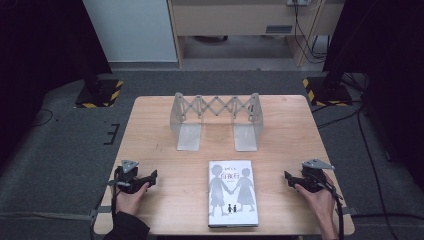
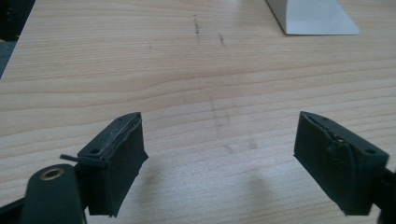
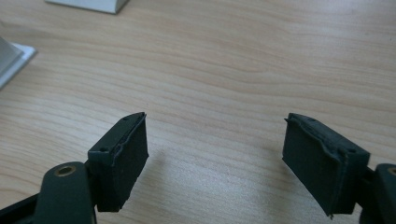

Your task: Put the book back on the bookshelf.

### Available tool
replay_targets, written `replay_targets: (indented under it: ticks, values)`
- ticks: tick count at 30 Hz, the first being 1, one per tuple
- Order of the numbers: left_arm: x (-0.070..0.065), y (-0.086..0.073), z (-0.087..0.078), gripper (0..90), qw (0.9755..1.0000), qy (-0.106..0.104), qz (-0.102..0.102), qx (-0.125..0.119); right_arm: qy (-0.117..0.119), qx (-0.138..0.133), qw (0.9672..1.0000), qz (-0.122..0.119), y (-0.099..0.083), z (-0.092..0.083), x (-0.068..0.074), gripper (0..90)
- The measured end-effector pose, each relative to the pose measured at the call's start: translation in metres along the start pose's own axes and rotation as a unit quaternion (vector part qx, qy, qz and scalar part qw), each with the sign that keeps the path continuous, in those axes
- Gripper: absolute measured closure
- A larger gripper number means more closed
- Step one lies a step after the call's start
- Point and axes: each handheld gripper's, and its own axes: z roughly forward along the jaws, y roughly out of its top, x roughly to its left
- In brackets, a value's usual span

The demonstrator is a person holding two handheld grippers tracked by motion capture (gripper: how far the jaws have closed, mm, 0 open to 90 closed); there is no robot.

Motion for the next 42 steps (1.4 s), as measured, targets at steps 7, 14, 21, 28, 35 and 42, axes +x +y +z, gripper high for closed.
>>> replay_targets:
  ticks: [7, 14, 21, 28, 35, 42]
  values:
    - [-0.01, 0.0, -0.004, 19.3, 0.9996, -0.021, 0.01, -0.018, 0.013, -0.018, 0.9997, 0.011, 0.001, -0.008, 0.003, 22.8]
    - [-0.017, 0.0, -0.006, 16.7, 0.9991, -0.027, 0.024, -0.02, 0.038, -0.026, 0.9989, 0.012, 0.003, -0.01, 0.007, 24.6]
    - [-0.021, 0.0, -0.006, 18.8, 0.9988, -0.042, 0.017, -0.018, 0.044, -0.035, 0.9984, 0.01, 0.007, -0.012, 0.01, 24.6]
    - [-0.023, 0.001, -0.009, 20.3, 0.998, -0.051, 0.004, -0.036, 0.061, -0.04, 0.9972, 0.013, 0.011, -0.016, 0.013, 23.9]
    - [-0.03, 0.002, -0.012, 20.4, 0.9961, -0.078, -0.003, -0.04, 0.072, -0.049, 0.9961, 0.013, 0.016, -0.019, 0.019, 23.9]
    - [-0.04, 0.003, -0.014, 20.3, 0.9938, -0.102, 0.002, -0.043, 0.093, -0.056, 0.9939, 0.017, 0.02, -0.021, 0.026, 23.8]
